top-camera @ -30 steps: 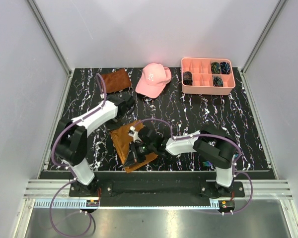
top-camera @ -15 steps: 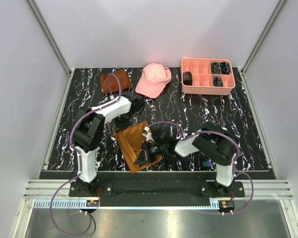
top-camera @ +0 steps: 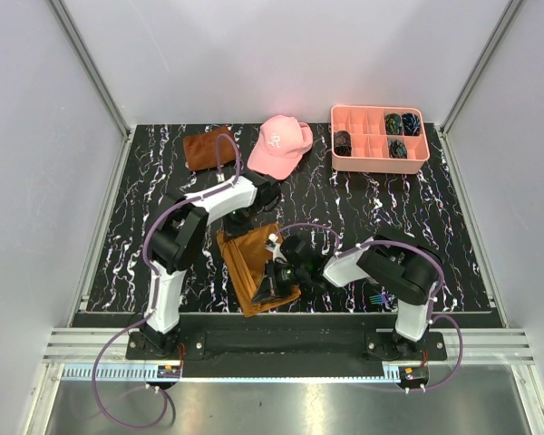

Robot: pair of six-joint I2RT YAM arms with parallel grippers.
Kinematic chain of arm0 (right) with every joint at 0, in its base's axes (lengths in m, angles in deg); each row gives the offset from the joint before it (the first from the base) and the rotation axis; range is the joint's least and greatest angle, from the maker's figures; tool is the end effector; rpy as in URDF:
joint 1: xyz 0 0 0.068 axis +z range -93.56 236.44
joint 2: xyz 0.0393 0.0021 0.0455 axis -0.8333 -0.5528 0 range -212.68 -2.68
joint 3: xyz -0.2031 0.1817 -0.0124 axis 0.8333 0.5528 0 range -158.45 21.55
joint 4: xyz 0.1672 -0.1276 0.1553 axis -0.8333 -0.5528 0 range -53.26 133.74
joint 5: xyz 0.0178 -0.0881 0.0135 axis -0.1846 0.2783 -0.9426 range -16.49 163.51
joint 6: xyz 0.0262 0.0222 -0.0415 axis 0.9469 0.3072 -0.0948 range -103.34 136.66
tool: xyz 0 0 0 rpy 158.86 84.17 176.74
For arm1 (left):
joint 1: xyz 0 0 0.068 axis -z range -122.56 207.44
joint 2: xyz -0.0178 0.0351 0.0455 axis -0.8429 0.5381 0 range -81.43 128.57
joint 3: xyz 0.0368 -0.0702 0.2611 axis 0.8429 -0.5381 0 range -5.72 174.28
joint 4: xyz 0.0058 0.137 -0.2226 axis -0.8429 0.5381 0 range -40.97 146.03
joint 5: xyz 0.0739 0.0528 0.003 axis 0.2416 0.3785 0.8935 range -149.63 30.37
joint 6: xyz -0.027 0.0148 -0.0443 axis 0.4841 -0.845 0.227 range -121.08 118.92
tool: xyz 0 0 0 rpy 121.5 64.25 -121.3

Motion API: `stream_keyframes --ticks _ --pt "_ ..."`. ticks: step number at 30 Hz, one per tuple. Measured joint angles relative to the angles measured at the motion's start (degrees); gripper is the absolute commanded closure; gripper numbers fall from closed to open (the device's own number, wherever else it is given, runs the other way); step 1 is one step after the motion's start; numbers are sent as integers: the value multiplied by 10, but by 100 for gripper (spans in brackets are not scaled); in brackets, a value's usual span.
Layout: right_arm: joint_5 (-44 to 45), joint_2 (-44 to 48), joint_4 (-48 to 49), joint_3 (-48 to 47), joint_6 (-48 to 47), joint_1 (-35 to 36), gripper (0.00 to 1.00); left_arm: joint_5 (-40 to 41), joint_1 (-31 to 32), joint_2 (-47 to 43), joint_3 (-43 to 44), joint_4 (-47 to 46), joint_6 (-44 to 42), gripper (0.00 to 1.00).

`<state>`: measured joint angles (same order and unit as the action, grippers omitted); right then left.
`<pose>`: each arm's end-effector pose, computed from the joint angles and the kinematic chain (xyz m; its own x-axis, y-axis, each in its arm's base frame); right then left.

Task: Fold the napkin into a case and place the utensils inside
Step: Fold the lower triangle-folded napkin at the center of the board.

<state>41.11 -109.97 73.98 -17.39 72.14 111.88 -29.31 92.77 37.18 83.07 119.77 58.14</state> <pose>0.1694 0.2797 0.0959 -0.9684 -0.1795 -0.1733 -0.2410 0.4933 0.8358 0.3120 -0.1990 0.1726 -0.9041 -0.2683 -0.3326 -0.3951 0.8214 0.4113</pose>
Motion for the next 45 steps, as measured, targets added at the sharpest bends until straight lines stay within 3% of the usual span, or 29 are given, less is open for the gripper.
stream_keyframes --ticks 4,6,10,16,17,21,25,30,38,45 --pt "10 26 -47 0 -17 0 93 0 8 8 0 -7 2 100" --pt "16 31 -59 0 -20 0 82 -1 11 10 0 -13 2 100" --pt "11 34 -76 1 -24 0 74 -1 17 13 0 -37 -7 100" --pt "1 73 -138 2 -42 -7 54 2 17 15 -2 -88 -30 100" --pt "-2 84 -155 4 -47 -13 48 2 16 15 -2 -100 -34 100" --pt "-2 132 -231 3 -79 -61 38 3 16 15 -6 -128 -49 100" --pt "-1 150 -299 -27 -118 -103 36 3 16 14 -12 -141 -60 100" --pt "0 148 -340 -60 -144 -148 42 3 22 -2 -31 -161 -73 100" --pt "-3 37 -362 -182 -164 -217 76 -7 33 -57 -76 -194 -89 100" --pt "-29 -77 -365 -309 -164 -221 88 -21 37 -62 -85 -212 -98 100"
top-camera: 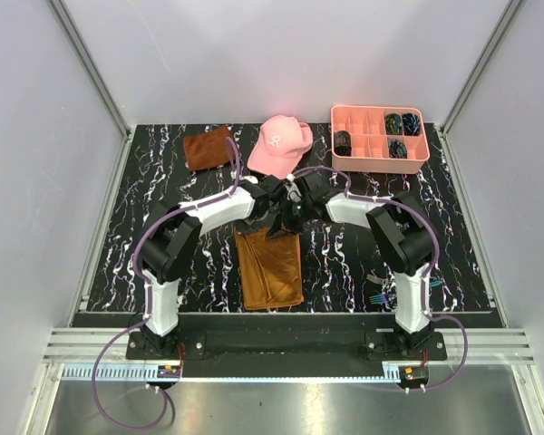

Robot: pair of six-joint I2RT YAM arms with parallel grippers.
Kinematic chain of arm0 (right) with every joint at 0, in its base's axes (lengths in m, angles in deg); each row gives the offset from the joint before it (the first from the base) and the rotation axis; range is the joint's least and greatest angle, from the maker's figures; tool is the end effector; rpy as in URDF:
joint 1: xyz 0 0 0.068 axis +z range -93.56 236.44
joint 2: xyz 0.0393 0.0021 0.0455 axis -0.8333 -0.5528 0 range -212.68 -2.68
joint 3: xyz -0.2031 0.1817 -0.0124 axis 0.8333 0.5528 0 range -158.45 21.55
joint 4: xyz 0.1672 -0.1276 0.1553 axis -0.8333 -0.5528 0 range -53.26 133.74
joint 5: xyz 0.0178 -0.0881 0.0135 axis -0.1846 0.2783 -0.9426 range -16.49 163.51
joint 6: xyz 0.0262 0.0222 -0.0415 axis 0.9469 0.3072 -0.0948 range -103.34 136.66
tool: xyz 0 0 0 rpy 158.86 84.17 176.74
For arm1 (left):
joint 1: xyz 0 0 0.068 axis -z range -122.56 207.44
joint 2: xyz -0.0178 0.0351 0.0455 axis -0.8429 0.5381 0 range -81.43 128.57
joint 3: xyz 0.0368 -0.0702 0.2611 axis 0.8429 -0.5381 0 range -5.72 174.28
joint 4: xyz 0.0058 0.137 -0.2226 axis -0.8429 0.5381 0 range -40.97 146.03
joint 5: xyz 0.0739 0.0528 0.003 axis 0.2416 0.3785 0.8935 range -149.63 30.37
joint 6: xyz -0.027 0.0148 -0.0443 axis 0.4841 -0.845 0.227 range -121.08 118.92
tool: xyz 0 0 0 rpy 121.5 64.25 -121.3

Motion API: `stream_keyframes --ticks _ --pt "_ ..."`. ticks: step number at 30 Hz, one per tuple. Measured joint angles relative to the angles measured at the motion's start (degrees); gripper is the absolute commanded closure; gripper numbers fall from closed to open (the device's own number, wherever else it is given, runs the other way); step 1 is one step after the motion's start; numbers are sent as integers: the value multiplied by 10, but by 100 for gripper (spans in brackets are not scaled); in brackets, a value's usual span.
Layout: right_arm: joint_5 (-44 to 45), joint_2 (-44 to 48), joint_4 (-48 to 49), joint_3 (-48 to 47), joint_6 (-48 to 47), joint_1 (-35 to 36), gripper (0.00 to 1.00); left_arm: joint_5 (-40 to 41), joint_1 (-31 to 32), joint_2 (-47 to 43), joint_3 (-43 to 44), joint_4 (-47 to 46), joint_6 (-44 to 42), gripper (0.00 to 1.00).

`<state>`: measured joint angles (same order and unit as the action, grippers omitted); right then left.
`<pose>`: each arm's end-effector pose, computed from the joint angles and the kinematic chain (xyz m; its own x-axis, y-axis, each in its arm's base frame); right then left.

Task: Fold the napkin into a case and place the utensils inside
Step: Fold the lower triangle-folded napkin at the center of the board.

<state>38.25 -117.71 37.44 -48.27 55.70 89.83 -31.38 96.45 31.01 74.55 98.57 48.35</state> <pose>0.3318 0.2434 0.1406 -0.9796 -0.0297 -0.1987 -0.1703 0.6472 0.7431 0.3023 -0.2231 0.1736 -0.8809 -0.1476 -0.4496 -0.2581 0.9462 0.1950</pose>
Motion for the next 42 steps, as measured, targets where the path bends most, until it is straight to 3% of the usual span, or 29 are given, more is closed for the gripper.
stream_keyframes --ticks 12,42 --pt "-28 -103 0 -84 22 0 92 -11 9 -2 -4 -15 -12 100" --pt "-30 -137 -70 -151 11 0 96 -66 52 -21 -32 -72 -44 100"
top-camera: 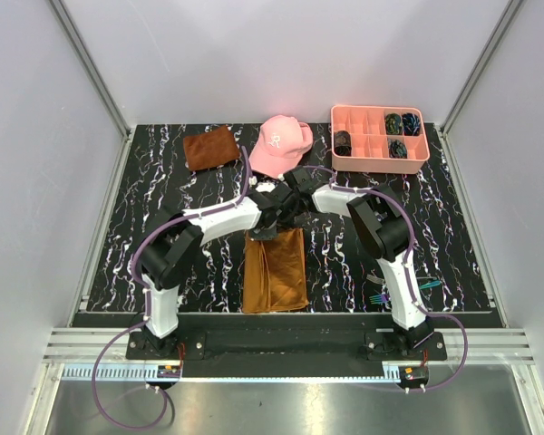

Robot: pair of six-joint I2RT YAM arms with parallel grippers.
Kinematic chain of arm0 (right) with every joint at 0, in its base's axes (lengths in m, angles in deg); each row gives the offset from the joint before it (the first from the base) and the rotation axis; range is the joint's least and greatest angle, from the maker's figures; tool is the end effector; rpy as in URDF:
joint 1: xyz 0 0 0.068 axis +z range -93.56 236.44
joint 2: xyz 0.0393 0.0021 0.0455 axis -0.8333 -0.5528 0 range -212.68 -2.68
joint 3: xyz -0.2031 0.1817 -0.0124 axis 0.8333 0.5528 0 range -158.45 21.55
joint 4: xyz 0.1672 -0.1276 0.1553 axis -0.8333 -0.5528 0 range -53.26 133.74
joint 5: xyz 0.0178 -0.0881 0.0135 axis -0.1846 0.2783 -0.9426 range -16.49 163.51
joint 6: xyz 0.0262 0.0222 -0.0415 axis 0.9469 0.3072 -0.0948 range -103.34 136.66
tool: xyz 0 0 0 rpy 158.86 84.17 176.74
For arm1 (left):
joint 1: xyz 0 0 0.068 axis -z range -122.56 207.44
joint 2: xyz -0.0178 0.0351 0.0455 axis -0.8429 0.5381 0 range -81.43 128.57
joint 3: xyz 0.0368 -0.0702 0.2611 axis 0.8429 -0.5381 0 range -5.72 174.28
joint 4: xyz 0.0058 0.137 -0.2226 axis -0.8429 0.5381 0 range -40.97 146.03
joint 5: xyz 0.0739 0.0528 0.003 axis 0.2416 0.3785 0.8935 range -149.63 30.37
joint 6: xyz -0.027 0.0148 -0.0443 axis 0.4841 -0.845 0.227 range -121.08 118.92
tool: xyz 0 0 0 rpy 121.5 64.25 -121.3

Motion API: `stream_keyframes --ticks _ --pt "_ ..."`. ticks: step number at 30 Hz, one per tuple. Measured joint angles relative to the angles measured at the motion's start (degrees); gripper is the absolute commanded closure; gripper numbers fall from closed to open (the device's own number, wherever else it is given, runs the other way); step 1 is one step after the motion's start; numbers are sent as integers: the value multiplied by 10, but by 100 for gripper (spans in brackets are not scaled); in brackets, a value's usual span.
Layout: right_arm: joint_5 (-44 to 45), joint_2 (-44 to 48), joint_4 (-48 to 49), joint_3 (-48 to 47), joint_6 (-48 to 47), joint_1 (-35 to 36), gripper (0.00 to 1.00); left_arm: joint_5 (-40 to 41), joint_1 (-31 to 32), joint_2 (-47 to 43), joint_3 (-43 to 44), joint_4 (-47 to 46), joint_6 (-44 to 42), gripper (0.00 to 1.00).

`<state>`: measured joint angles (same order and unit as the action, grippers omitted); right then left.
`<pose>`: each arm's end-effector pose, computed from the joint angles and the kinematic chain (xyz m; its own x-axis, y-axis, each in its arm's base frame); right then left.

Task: Fold the napkin into a case and place the utensils inside
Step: Fold the lower triangle-folded napkin at the center of the board.

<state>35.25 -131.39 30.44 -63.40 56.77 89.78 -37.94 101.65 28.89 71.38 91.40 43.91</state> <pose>0.3713 0.2707 0.1080 -0.9955 -0.0493 -0.0810 -0.0934 0.6572 0.7479 0.2788 -0.2528 0.1734 -0.9024 -0.0388 -0.4291 -0.0793 0.9939 0.0771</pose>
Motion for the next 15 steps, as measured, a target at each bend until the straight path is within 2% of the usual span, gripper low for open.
stream_keyframes --ticks 15 --pt "-4 1 -1 0 -2 -8 97 -4 0 21 7 -7 1 96"
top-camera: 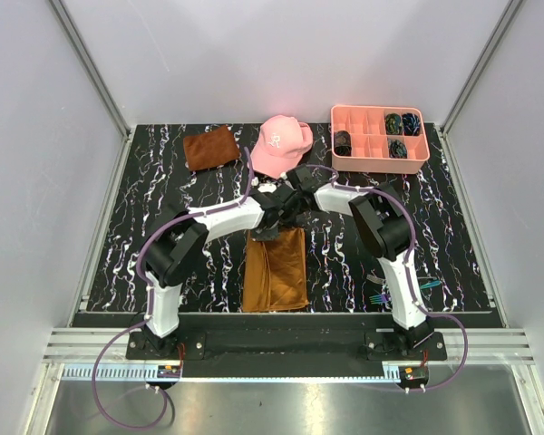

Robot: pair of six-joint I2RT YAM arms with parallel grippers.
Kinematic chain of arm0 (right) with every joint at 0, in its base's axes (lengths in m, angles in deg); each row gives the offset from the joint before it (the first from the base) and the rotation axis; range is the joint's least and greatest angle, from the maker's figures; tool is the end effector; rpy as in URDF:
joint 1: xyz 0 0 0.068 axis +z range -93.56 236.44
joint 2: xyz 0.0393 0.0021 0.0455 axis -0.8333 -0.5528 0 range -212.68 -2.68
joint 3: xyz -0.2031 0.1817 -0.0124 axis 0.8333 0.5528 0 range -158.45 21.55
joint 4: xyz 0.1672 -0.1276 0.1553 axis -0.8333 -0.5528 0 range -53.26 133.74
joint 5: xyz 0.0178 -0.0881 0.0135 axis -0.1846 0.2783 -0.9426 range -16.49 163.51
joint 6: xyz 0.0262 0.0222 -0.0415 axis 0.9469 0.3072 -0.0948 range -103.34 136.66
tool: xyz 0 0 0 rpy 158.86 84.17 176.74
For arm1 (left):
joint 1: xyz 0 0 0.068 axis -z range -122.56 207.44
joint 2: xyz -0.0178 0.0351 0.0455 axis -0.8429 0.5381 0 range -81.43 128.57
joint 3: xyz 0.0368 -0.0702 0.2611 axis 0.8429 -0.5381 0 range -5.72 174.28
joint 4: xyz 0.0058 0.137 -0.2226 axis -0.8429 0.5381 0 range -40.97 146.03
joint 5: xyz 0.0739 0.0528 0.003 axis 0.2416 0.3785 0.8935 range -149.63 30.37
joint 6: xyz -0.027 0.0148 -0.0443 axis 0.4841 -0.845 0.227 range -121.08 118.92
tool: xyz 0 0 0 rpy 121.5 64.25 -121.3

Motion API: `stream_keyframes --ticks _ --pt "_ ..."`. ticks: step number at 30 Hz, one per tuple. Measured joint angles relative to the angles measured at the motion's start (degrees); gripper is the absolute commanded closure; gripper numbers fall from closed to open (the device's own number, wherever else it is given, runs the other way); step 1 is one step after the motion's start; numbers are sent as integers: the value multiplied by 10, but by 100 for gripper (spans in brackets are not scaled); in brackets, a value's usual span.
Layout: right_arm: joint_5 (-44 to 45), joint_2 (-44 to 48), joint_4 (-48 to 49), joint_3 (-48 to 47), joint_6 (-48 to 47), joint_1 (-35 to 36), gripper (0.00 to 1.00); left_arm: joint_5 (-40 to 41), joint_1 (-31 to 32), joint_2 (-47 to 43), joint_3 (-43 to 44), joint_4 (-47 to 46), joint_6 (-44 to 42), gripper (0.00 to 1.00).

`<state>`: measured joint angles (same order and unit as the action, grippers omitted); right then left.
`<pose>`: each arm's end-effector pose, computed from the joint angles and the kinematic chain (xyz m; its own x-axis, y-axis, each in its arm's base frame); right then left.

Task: Fold the napkin into a case and place the utensils inside
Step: Fold the lower triangle-folded napkin at the center of the board.

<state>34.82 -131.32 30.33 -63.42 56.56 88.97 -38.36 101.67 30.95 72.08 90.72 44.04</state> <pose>0.3748 0.2655 0.1087 -0.9959 -0.0413 -0.0803 -0.0877 0.6541 0.7513 0.2826 -0.2570 0.1639 -0.9080 -0.0377 -0.4172 -0.0782 0.9937 0.0804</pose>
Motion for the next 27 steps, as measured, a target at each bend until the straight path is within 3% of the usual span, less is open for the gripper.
stream_keyframes --ticks 10,15,27 --pt "3 57 -15 25 -7 -60 96 -1 0 3 5 -3 3 93" --pt "2 90 -14 67 -13 -64 96 -7 -1 3 6 -4 5 75" --pt "2 101 -15 148 -28 -62 97 -33 -2 1 12 -10 24 54"
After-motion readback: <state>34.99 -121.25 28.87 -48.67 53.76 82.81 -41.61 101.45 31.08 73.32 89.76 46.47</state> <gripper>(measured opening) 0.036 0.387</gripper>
